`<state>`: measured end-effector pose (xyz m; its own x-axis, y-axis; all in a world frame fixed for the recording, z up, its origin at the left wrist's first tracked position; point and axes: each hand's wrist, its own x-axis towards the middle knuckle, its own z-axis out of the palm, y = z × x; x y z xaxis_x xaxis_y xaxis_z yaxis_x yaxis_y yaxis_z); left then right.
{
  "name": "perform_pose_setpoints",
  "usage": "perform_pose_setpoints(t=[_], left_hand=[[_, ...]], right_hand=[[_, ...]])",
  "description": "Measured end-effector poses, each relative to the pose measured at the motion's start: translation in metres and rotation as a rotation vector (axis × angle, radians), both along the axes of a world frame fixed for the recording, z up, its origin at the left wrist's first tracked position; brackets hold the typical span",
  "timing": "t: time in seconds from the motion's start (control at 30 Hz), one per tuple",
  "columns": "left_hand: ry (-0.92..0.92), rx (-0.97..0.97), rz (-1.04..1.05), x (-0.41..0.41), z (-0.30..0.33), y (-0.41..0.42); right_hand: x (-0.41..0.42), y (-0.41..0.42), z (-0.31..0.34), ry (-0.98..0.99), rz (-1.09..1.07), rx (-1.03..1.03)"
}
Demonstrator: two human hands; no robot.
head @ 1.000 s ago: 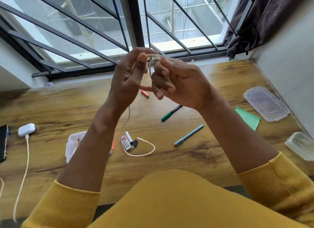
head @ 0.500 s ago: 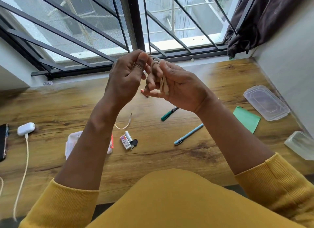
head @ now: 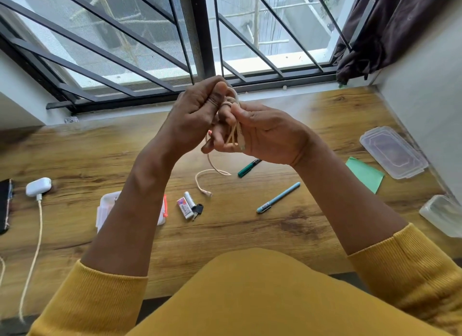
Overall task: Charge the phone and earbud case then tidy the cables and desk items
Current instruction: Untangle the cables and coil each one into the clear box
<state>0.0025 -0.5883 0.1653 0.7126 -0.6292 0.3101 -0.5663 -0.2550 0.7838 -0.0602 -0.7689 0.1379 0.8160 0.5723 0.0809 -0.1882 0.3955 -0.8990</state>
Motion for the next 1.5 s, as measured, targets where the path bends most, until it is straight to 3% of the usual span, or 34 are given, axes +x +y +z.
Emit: perform_pose_setpoints(t=[0.2, 0.47, 0.7, 0.93, 1.33, 1.5], left_hand=[[0.154, -0.102, -0.069, -0.006, 0.001, -0.003], [0.145, -0.032, -0.021, -0.006, 0.0, -0.003], [0.194, -0.103, 0.106, -0.003, 0.001, -0.003], [0.265, -0.162, 0.207, -0.002, 0.0, -0.001], [0.638, -0.103, 0.127, -0.005, -0.001, -0.001], [0.652, -0.108, 0.142, -0.001, 0.001, -0.001]], right_hand=[[-0.001, 0.003, -0.001, 0.043, -0.023, 0.042], [0.0, -0.001, 0.001, -0.009, -0.025, 0.003], [-0.003, 0.006, 0.007, -0.142, -0.115, -0.076], [-0.004, 0.009, 0.009, -0.1, -0.13, -0.125], [-0.008, 0.016, 0.006, -0.132, -0.175, -0.081], [-0.005, 0.021, 0.004, -0.141, -0.162, -0.092]])
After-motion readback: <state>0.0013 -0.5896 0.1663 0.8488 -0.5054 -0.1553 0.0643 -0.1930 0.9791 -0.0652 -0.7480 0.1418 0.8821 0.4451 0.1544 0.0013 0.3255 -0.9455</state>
